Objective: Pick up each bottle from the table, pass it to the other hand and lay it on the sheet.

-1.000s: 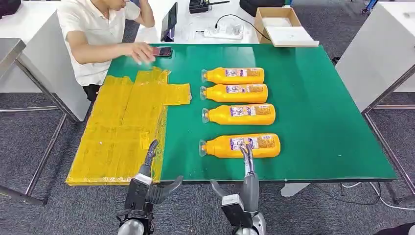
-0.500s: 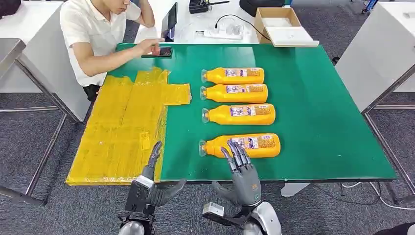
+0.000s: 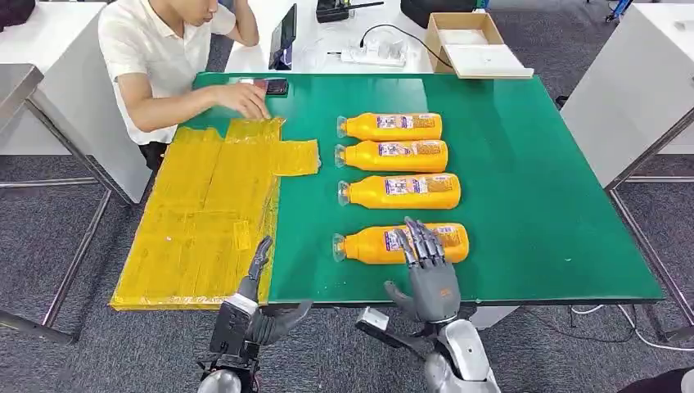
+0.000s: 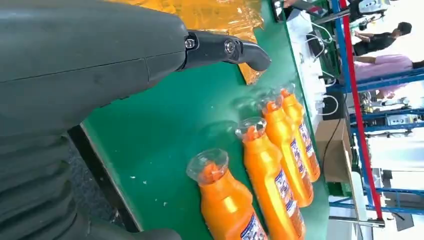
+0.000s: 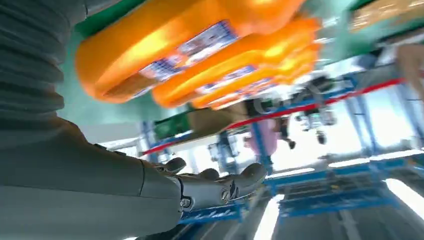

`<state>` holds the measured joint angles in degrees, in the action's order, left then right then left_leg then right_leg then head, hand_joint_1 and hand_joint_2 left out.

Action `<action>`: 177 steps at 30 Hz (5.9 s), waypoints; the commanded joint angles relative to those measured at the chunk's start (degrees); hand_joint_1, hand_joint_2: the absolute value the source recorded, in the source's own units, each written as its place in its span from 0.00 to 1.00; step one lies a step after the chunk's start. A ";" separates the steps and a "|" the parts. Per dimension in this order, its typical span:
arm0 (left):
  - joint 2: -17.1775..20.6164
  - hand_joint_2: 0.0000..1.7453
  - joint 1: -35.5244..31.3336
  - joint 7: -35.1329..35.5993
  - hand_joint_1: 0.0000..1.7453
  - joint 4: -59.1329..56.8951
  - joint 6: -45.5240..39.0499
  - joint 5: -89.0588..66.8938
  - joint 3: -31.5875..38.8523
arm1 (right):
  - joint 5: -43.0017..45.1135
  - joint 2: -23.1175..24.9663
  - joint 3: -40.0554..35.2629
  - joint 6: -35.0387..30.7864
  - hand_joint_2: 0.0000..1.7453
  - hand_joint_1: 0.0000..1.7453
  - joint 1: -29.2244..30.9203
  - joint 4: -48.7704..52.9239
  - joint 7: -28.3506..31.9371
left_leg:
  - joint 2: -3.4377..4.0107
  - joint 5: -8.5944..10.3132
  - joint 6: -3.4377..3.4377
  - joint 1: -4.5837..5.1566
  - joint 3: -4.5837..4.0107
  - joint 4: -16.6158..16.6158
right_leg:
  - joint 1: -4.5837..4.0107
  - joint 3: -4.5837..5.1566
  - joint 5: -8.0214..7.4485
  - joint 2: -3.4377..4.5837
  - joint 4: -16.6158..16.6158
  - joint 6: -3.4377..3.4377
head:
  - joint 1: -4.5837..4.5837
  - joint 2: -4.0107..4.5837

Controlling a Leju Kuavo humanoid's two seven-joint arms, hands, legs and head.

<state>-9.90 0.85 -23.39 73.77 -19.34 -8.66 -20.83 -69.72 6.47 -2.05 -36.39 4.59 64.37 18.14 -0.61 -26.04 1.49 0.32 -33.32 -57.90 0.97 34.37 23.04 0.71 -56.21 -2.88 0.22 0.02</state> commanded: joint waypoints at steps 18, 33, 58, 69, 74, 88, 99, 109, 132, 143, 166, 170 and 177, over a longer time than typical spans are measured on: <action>-1.03 1.00 -0.05 1.60 0.00 -0.76 0.65 -1.75 1.98 | -9.61 -5.40 0.16 -3.61 1.00 0.00 9.86 -16.69 -22.48 | 0.13 -0.03 -0.06 -0.04 0.19 0.06 | -0.06 -0.19 0.00 0.04 0.10 0.09 | 0.00 0.00; -1.57 1.00 -0.51 1.59 0.00 -0.78 0.23 -3.16 3.35 | -9.20 -8.35 -0.84 2.70 1.00 0.00 15.06 -23.69 -28.92 | 0.04 -0.01 -0.04 -0.02 0.05 -0.01 | -0.04 -0.08 -0.01 -0.01 0.03 0.05 | 0.00 0.00; -0.67 1.00 -2.96 1.55 0.00 -2.18 2.42 -3.07 1.23 | -5.88 -5.97 -4.69 1.34 1.00 0.00 22.26 -35.77 -19.39 | 0.06 -0.03 -0.06 -0.04 0.09 0.01 | -0.06 -0.10 -0.01 0.02 0.03 0.07 | -0.02 0.00; -0.40 1.00 -3.67 0.85 0.00 -2.52 3.09 -1.48 0.30 | -2.94 -5.28 -7.62 7.09 1.00 0.00 24.67 -39.84 -18.05 | 0.10 -0.02 -0.10 -0.06 0.18 0.03 | -0.08 -0.18 -0.01 -0.02 0.04 0.13 | -0.02 -0.02; -0.40 1.00 -3.68 0.95 0.00 -3.36 3.27 -1.19 0.04 | -2.99 -6.09 -7.98 11.51 1.00 0.00 24.84 -42.56 -20.77 | -0.02 0.00 -0.07 -0.04 0.20 0.06 | -0.06 -0.22 0.01 -0.11 0.07 0.09 | -0.02 0.00; -0.44 1.00 -4.00 0.86 0.00 -4.09 3.41 -0.64 -0.07 | -1.95 -6.32 -7.69 15.76 1.00 0.03 24.90 -44.31 -21.64 | -0.11 0.02 -0.09 -0.07 0.52 0.07 | -0.10 -0.56 0.01 -0.23 0.15 0.12 | -0.02 -0.02; -0.64 1.00 -5.74 0.59 0.00 -5.17 4.32 0.60 -0.75 | -5.33 -8.97 -11.04 26.53 1.00 1.00 26.58 -46.38 -25.42 | -0.31 0.14 -0.06 -0.07 0.69 0.11 | -0.11 -0.71 -0.05 -0.45 0.27 0.12 | -0.02 -0.02; -0.46 1.00 -5.67 0.26 0.00 -4.92 4.72 1.39 -0.75 | -4.34 -9.48 -11.16 28.79 1.00 1.00 26.44 -46.43 -21.09 | -0.16 0.03 0.00 -0.04 0.95 0.04 | -0.08 -0.95 0.00 -0.25 0.22 0.05 | 0.00 0.00; -0.32 1.00 -2.20 -0.26 0.00 -0.47 3.23 7.70 1.28 | 27.74 -3.46 -7.00 27.79 1.00 1.00 18.81 -27.65 3.92 | 0.31 -0.11 -0.11 -0.11 1.18 0.08 | -0.15 -1.14 -0.10 0.18 0.25 0.13 | 0.00 0.00; -0.12 1.00 -0.61 4.08 0.00 1.11 4.26 27.04 1.60 | 44.86 -1.23 -10.74 10.25 1.00 1.00 10.44 -3.59 6.55 | 0.13 -0.04 -0.11 -0.16 0.36 0.00 | -0.19 -0.35 -0.03 0.10 0.06 0.08 | -0.02 -0.02; 1.27 1.00 -1.50 0.26 0.00 4.35 8.64 16.69 -4.36 | 45.81 6.73 -27.87 20.23 1.00 1.00 13.08 -19.88 8.22 | 0.18 -0.06 -0.10 -0.13 0.14 0.04 | -0.14 -0.12 -0.02 0.17 0.09 0.08 | -0.02 -0.02; 0.92 1.00 -1.75 0.28 0.00 3.90 8.69 16.68 -3.95 | 44.64 7.02 -30.26 19.88 1.00 1.00 13.13 -20.77 8.69 | 0.09 -0.07 -0.15 -0.17 0.21 0.05 | -0.19 -0.22 0.02 0.05 0.12 0.14 | 0.00 -0.02; -0.25 1.00 -2.55 1.93 0.00 2.69 9.27 19.53 -2.37 | 43.65 9.06 -33.79 19.45 1.00 1.00 11.69 -21.00 8.61 | 0.04 -0.05 -0.14 -0.15 0.18 0.06 | -0.16 -0.20 0.02 0.00 0.12 0.12 | 0.00 -0.02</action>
<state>-9.97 0.72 -22.54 80.26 -10.73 9.28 -24.11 -25.55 13.92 -29.72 -16.57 15.00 48.59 26.80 -0.61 -26.07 1.46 0.23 -33.32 -57.90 0.87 34.35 23.02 0.77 -56.15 -2.87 0.22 0.00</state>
